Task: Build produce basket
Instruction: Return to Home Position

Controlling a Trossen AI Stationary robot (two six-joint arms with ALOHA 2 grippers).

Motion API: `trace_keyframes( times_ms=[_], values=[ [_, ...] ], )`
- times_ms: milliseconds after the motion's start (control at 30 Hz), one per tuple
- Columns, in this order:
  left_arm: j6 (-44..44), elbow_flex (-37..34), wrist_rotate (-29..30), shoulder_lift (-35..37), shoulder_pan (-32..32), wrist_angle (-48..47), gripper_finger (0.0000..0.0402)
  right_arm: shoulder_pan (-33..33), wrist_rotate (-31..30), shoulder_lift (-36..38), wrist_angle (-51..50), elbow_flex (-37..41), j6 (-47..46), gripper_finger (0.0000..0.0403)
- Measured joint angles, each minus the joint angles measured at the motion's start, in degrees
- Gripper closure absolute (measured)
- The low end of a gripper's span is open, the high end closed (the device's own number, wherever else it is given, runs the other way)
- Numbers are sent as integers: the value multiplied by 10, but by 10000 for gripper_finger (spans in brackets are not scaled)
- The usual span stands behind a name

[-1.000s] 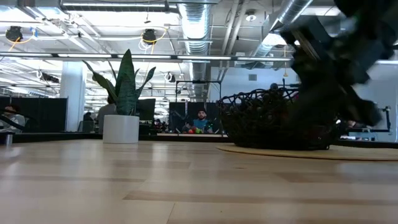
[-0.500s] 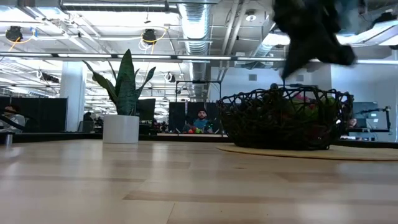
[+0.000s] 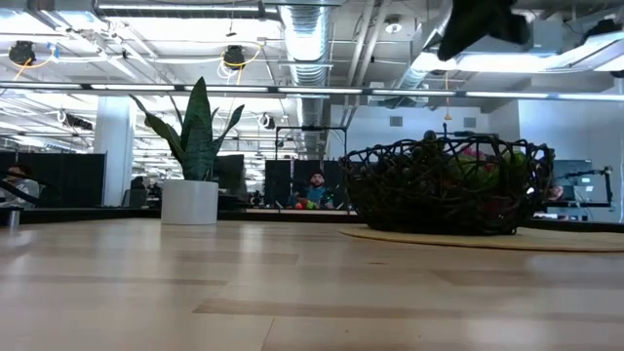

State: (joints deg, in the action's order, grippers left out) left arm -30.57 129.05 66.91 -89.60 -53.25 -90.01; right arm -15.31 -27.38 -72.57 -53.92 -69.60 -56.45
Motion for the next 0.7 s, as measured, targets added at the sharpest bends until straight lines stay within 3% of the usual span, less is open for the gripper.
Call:
trace_keyframes(
  times_ms=[200, 300, 433, 567, 700],
  values=[
    [-9, -3, -9, 11, -20, 1, 401, -47, -96, 102, -38, 0, 2, 403],
    [-37, -38, -5, 30, -23, 1, 401, -84, -157, 156, -44, 0, 6, 403],
    [-127, -146, -6, 60, -21, 1, 401, -139, -224, 215, -48, 0, 22, 403],
    [-282, -279, -6, 106, -21, -1, 402, -188, -288, 261, -54, 0, 36, 403],
    [-424, -395, -4, 140, -32, 10, 401, -221, -312, 291, -57, 0, 52, 403]
  ],
)
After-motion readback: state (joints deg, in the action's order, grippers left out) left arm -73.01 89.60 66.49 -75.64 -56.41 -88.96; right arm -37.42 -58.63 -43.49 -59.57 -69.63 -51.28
